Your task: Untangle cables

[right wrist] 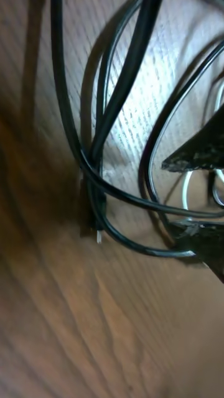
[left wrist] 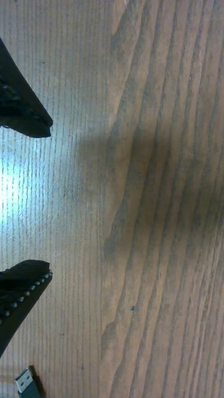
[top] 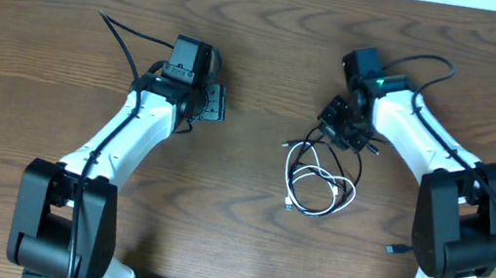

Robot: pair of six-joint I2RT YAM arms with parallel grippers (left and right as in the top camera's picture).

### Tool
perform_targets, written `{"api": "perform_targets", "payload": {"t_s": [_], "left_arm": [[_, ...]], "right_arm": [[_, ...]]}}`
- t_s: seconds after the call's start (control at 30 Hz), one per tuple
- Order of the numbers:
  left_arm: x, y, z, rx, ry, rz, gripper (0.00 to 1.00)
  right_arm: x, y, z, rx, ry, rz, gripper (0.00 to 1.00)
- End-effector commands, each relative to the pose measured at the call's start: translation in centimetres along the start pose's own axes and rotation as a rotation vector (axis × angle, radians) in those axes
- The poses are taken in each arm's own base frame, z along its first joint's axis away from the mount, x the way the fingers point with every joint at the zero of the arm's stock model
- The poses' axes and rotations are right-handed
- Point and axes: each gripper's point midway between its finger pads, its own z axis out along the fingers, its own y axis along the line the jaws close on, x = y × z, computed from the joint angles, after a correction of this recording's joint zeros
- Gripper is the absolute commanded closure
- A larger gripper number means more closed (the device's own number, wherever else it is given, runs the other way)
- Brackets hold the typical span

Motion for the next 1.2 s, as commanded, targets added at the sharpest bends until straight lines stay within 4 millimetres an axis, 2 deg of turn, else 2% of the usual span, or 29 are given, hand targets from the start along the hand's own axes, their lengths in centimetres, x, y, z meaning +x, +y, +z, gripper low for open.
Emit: {"api": "perform_targets", "payload": {"t_s": [0.0, 0.1, 0.13, 0.17, 0.23, 0.3, 0.33, 0.4, 0.53, 0.67, 0.7, 0.83, 0.9, 0.97, 1.07, 1.13, 1.17], "left_arm": [[-0.3, 0.3, 0.0, -0.013, -0.005, -0.001, 0.32], [-0.3, 0.3, 0.0, -0.013, -0.005, -0.001, 0.32], [-0.3, 0.3, 0.0, -0.013, -0.005, -0.001, 0.32], [-0.3, 0.3, 0.0, -0.013, -0.005, -0.001, 0.32], [-0.3, 0.3, 0.0, -0.013, -0.006, -0.001, 0.32], [-0.3, 0.3, 0.0, -0.013, -0.006, -0.001, 0.32], [-0.3, 0.3, 0.0, -0.013, -0.006, -0.001, 0.32], [-0.3, 0.3, 0.0, -0.013, -0.006, -0.001, 0.32], [-0.3, 0.3, 0.0, -0.013, -0.005, -0.001, 0.32], [-0.3, 0.3, 0.0, -0.013, -0.005, -0.001, 0.32], [-0.3, 0.3, 0.0, -0.013, -0.005, -0.001, 0.32], [-0.3, 0.3, 0.0, -0.013, -0.005, -0.001, 0.32], [-0.3, 0.3, 0.0, -0.013, -0.005, -0.001, 0.32], [-0.3, 0.3, 0.0, -0.013, -0.005, -0.001, 0.32], [-0.1, 0.3, 0.0, -0.015, 0.002, -0.001, 0.32], [0.2, 0.4, 0.0, -0.018, 0.013, -0.004, 0.32], [0.3, 0.4, 0.0, -0.019, 0.017, -0.026, 0.32]], "right_arm": [[0.1, -0.5, 1.4, 0.016, -0.038, 0.044, 0.82], [-1.0, -0.3, 1.7, 0.004, -0.1, 0.036, 0.98], [-1.4, -0.2, 1.7, 0.003, -0.121, 0.032, 0.99], [-2.3, 0.9, 1.5, -0.037, -0.158, -0.039, 0.99], [-2.8, 3.9, 1.0, -0.154, -0.177, -0.183, 0.99], [-2.3, 7.8, -0.3, -0.328, -0.159, -0.355, 0.99], [-1.2, 11.7, -2.5, -0.512, -0.143, -0.529, 0.99], [-1.4, 13.3, -4.0, -0.563, -0.173, -0.586, 0.99], [-2.3, 14.1, -5.5, -0.554, -0.245, -0.663, 0.99], [-3.7, 11.7, -4.8, -0.397, -0.297, -0.626, 0.99], [-3.8, 11.4, -4.7, -0.372, -0.314, -0.674, 0.99], [-2.0, 13.4, -5.5, -0.477, -0.342, -1.056, 0.99], [-2.3, 14.4, -6.2, -0.504, -0.399, -1.127, 0.99], [-2.8, 15.6, -7.2, -0.541, -0.464, -1.143, 0.99], [-1.7, 17.3, -8.4, -0.658, -0.47, -1.178, 0.99], [-1.5, 17.3, -8.5, -0.682, -0.421, -1.071, 0.99], [-1.6, 16.8, -8.0, -0.672, -0.372, -0.963, 0.99]]}}
